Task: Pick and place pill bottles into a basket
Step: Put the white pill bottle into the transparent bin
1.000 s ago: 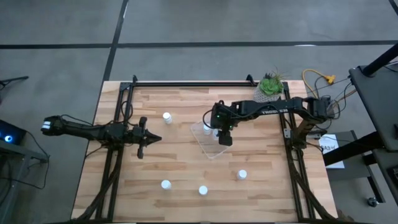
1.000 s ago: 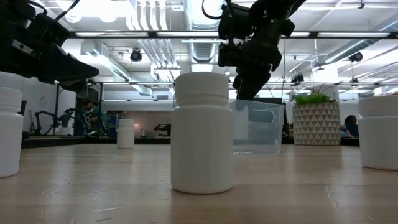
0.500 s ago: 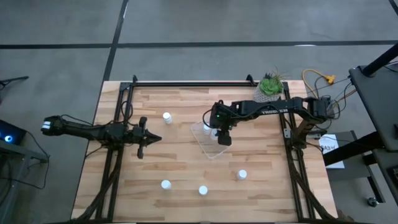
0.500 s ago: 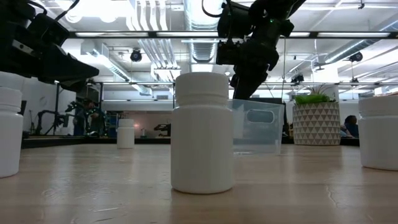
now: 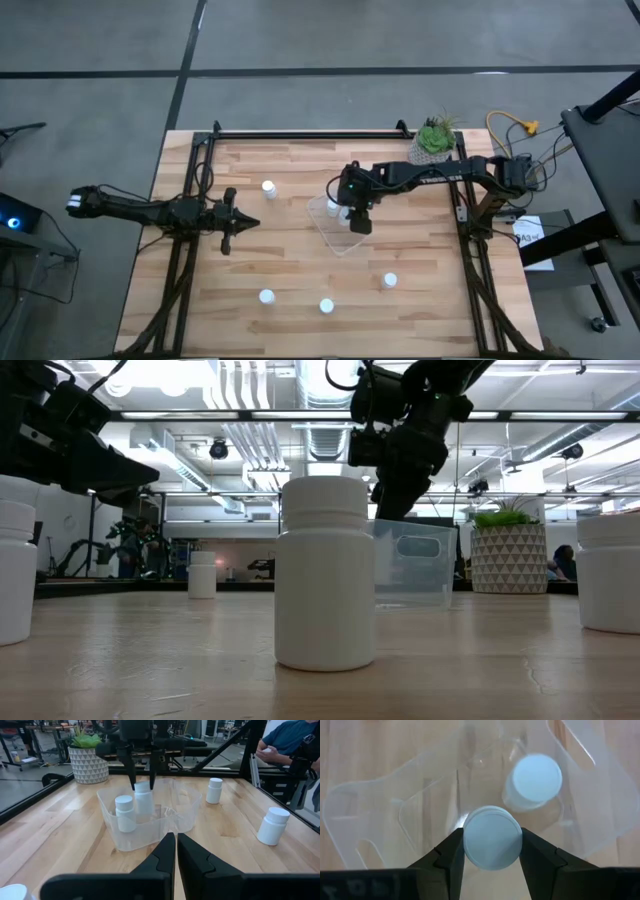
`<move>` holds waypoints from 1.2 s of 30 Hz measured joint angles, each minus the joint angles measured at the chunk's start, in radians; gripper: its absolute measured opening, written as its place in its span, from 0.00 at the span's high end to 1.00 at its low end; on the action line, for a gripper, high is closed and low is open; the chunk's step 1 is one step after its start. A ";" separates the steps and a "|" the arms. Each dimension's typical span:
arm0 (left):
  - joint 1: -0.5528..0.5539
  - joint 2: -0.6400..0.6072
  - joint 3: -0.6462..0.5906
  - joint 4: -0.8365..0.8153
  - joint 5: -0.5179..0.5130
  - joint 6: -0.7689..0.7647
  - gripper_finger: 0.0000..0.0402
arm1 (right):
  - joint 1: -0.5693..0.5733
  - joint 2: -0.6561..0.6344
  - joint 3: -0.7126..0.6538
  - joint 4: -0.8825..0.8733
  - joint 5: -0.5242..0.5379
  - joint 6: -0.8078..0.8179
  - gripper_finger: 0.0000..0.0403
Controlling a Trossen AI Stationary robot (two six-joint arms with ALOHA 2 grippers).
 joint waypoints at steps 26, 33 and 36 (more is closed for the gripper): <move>0.000 0.001 0.000 0.000 0.000 0.000 1.00 | 0.001 0.064 0.021 -0.015 -0.011 0.003 0.64; 0.000 0.000 0.000 0.000 0.000 -0.003 1.00 | 0.001 0.064 0.025 -0.020 -0.010 0.004 0.45; 0.000 0.000 0.000 0.000 0.000 -0.003 1.00 | 0.001 0.064 0.035 -0.022 -0.010 0.006 0.41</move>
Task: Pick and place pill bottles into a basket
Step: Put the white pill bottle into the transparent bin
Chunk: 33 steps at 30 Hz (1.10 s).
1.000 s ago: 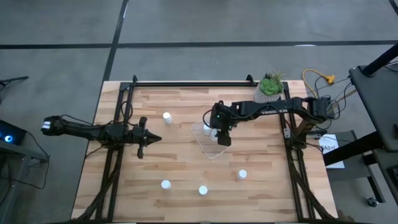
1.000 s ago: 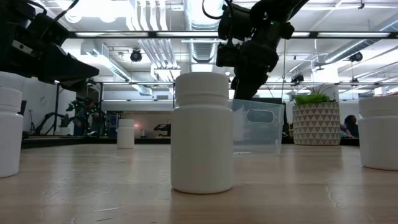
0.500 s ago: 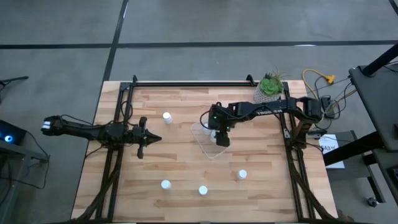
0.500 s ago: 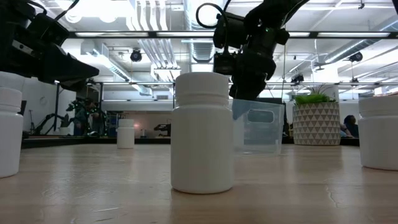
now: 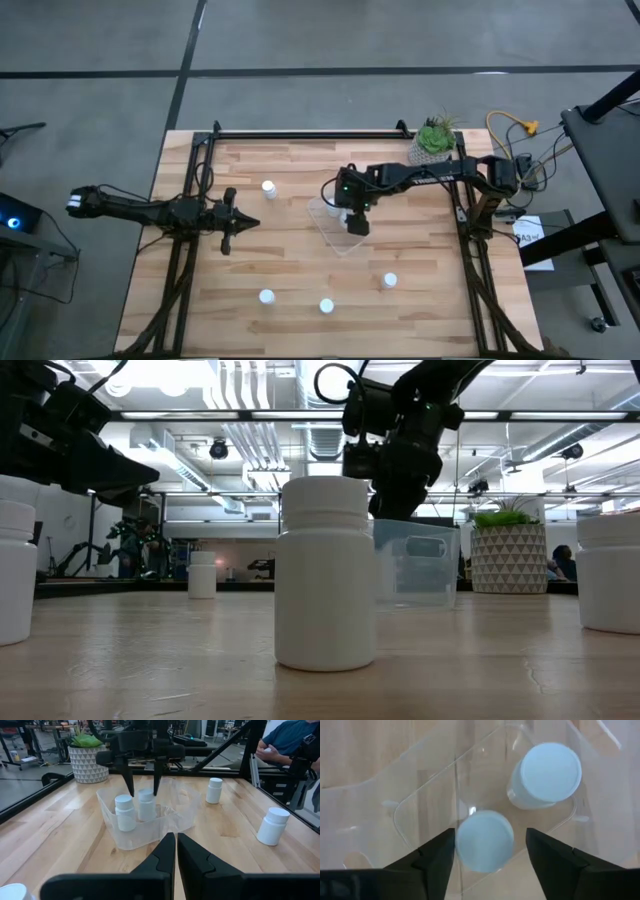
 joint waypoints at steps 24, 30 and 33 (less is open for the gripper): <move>0.000 0.001 0.000 0.000 0.001 0.000 1.00 | 0.033 -0.008 0.190 -0.381 0.002 0.098 0.42; 0.000 0.001 0.000 0.000 0.000 0.000 1.00 | 0.109 -0.031 0.181 -0.371 0.002 0.098 0.43; 0.000 0.000 0.000 0.000 0.000 0.000 1.00 | 0.146 -0.044 0.179 -0.340 0.007 0.096 0.44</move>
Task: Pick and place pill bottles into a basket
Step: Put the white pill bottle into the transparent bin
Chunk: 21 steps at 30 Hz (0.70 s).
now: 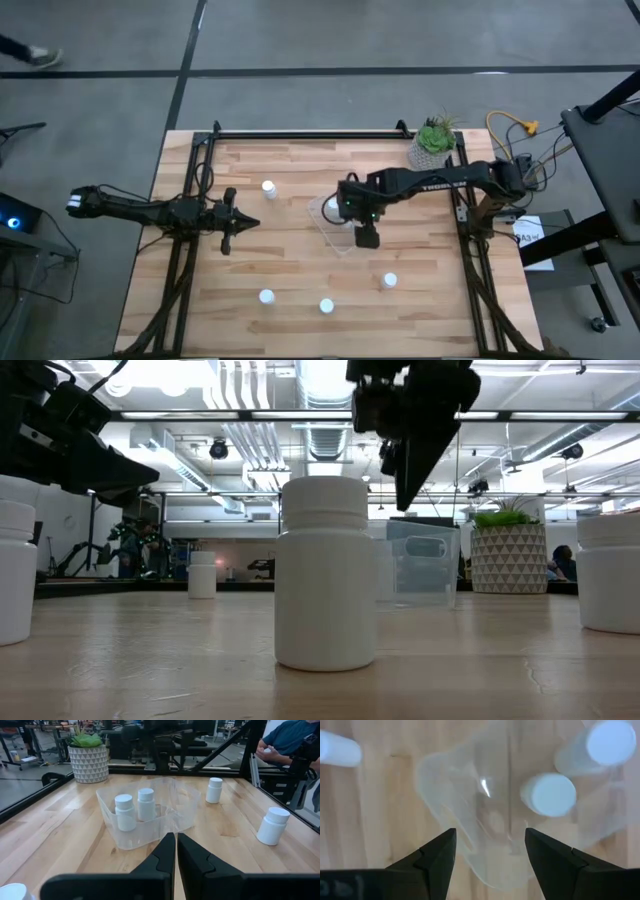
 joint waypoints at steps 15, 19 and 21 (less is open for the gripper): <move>0.000 0.000 0.000 0.000 0.000 0.000 1.00 | 0.104 -0.019 -0.026 0.052 0.003 -0.016 0.44; 0.000 0.000 0.000 0.000 0.000 0.000 1.00 | 0.105 -0.034 -0.030 0.055 0.004 -0.019 0.44; 0.000 0.000 0.000 -0.001 0.000 0.000 1.00 | 0.106 -0.048 -0.037 0.057 0.005 -0.020 0.44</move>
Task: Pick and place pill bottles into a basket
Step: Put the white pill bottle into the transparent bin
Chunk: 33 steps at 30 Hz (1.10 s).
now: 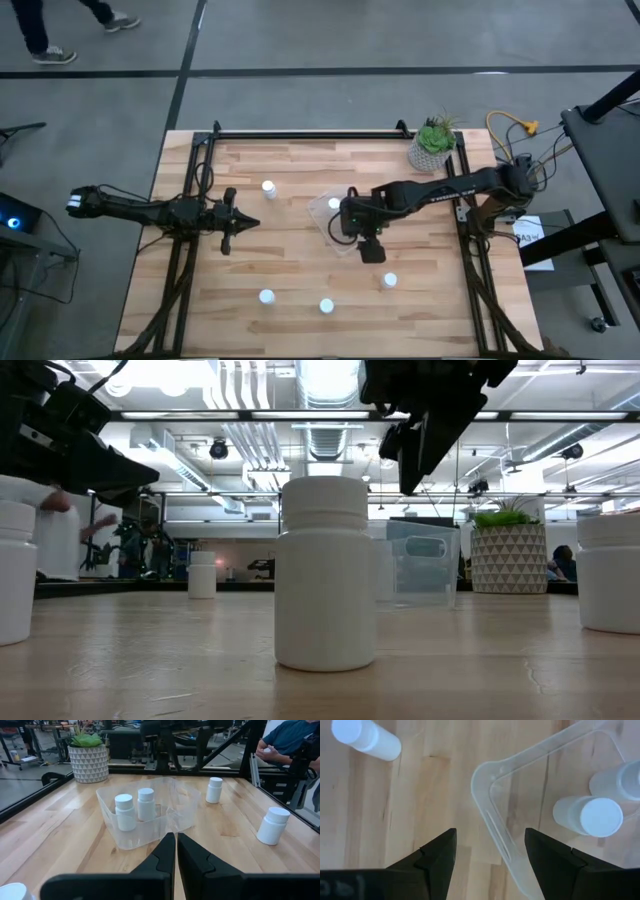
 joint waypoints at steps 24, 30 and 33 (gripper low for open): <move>0.000 0.000 0.000 0.001 0.000 0.000 1.00 | 0.002 -0.513 -0.483 0.404 0.022 0.032 0.44; 0.000 -0.002 0.000 0.001 -0.001 0.007 1.00 | 0.002 -0.598 -0.601 0.490 0.017 0.056 0.44; 0.000 -0.001 0.000 0.001 -0.001 0.007 1.00 | 0.008 -0.626 -0.642 0.520 0.013 0.023 0.44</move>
